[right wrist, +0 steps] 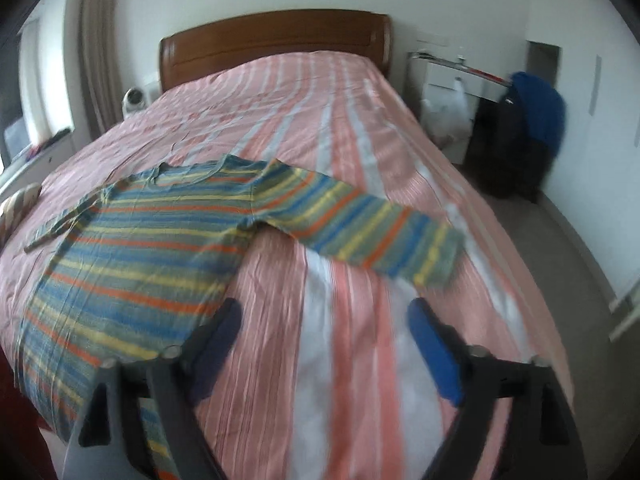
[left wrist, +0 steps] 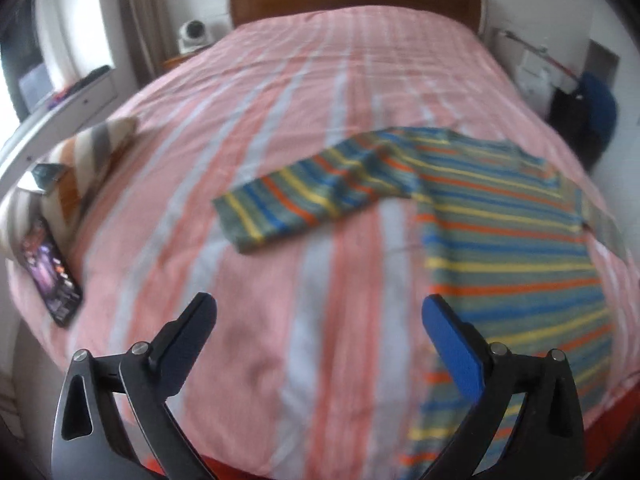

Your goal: Fold small clothes

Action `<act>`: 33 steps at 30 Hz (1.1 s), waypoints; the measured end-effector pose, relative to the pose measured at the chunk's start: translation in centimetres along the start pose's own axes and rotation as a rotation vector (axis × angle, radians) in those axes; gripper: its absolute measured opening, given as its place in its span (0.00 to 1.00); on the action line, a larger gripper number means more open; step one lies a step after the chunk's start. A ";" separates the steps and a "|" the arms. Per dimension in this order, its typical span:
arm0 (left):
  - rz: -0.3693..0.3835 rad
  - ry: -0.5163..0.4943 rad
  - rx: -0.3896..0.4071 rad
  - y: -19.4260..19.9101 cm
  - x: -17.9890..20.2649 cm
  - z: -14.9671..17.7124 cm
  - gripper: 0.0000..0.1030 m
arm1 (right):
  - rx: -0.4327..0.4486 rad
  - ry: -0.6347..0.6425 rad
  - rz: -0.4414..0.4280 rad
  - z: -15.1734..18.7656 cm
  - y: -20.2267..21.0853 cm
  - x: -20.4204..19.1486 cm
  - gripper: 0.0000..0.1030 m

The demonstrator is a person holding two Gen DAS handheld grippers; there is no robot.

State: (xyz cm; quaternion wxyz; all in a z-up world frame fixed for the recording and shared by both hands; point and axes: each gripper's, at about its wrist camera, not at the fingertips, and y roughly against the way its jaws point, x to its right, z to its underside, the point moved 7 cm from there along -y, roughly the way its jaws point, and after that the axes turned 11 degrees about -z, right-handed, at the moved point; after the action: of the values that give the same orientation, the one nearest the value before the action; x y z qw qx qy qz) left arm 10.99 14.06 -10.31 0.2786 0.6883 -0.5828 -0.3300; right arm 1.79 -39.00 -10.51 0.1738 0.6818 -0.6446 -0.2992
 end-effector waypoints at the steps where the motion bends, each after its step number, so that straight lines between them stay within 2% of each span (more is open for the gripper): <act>1: 0.010 0.012 -0.004 -0.6 0.5 0.5 0.99 | 0.016 -0.030 0.014 0.4 -0.3 0.3 0.92; 3: 0.015 0.057 -0.009 -2.7 1.1 1.6 0.99 | 0.045 -0.069 0.034 1.3 -0.9 0.7 0.92; 7: -0.035 0.167 -0.037 -7.9 0.1 4.6 0.99 | 0.065 -0.080 0.077 2.4 -2.0 1.6 0.92; 8: -0.030 0.191 -0.054 -9.0 -0.2 5.3 0.99 | 0.061 -0.080 0.089 2.9 -2.3 2.0 0.92; 9: -0.026 0.198 -0.036 -9.3 -0.2 5.6 0.99 | 0.035 -0.084 0.101 3.5 -3.0 2.5 0.92; 10: -0.039 0.188 -0.014 -9.3 -0.1 5.6 0.99 | 0.003 -0.092 0.112 4.3 -3.8 3.1 0.92; 12: -0.070 0.156 -0.018 -9.4 0.5 5.4 1.00 | -0.048 -0.112 0.090 5.9 -5.5 4.1 0.94; 14: -0.071 0.170 -0.009 -9.4 0.5 5.5 1.00 | 0.000 -0.108 0.060 6.2 -5.6 4.4 0.96; 22: -0.112 0.148 -0.002 -9.6 0.8 5.7 1.00 | 0.010 -0.087 0.068 6.3 -5.7 4.3 0.98; 33: -0.122 0.138 -0.008 -9.7 0.8 5.7 1.00 | 0.019 -0.073 0.080 6.4 -5.8 4.2 0.98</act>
State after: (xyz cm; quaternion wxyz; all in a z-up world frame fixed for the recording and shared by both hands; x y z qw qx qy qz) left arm 12.68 14.85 -21.42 0.3004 0.7426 -0.5177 -0.3004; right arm 2.18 -41.59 -19.74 0.1557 0.6456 -0.6801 -0.3106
